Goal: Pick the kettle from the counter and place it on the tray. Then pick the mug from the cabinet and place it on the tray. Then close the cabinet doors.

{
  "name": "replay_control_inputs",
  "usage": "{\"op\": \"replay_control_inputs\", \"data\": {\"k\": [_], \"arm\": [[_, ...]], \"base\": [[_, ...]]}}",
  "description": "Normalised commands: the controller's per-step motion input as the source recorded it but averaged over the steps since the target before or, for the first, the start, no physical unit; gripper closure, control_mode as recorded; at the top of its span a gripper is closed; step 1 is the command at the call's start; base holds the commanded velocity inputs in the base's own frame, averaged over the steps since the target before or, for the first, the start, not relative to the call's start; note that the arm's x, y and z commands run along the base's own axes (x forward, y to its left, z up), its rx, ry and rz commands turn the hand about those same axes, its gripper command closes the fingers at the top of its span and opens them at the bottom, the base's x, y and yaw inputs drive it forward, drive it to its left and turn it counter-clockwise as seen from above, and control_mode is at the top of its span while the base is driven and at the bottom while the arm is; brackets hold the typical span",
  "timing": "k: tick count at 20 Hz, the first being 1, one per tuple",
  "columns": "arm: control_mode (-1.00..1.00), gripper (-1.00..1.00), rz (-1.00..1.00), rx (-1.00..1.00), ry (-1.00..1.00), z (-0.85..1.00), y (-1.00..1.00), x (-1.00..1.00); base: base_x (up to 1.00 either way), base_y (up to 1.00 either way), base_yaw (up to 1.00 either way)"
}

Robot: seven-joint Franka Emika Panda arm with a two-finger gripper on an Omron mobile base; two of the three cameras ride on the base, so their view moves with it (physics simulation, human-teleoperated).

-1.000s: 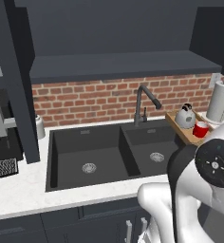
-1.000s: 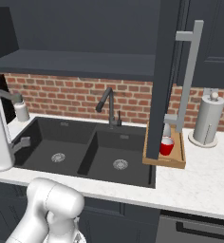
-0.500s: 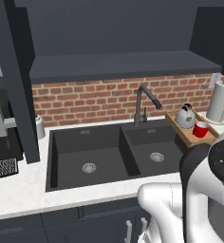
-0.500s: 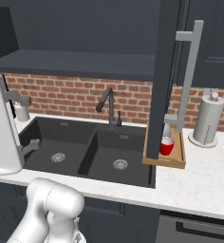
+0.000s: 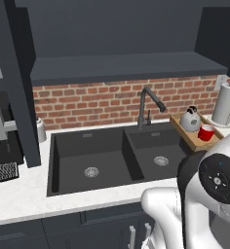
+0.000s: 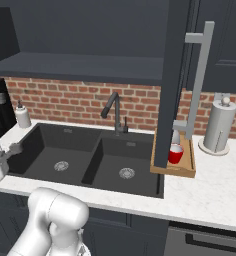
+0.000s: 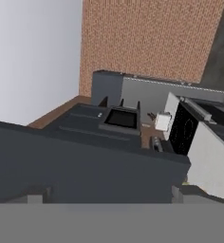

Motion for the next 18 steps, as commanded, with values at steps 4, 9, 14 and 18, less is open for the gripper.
{"op": "replay_control_inputs", "data": {"k": [4, 9, 14, 18], "arm": [[-1.00, -1.00, -0.02, -0.27, -0.02, -0.03, 0.60, -0.09], [-1.00, -1.00, 0.00, -0.17, -0.02, 0.00, 0.22, -0.08], [-1.00, -1.00, 0.00, -0.08, 0.00, 0.00, -0.07, -0.17], [-1.00, -1.00, 0.00, -0.08, 0.00, 0.00, -0.19, -0.07]], "base": [[0.00, 0.00, 0.00], [0.00, 0.00, 0.00], [0.00, 0.00, 0.00], [0.00, 0.00, 0.00]]}}
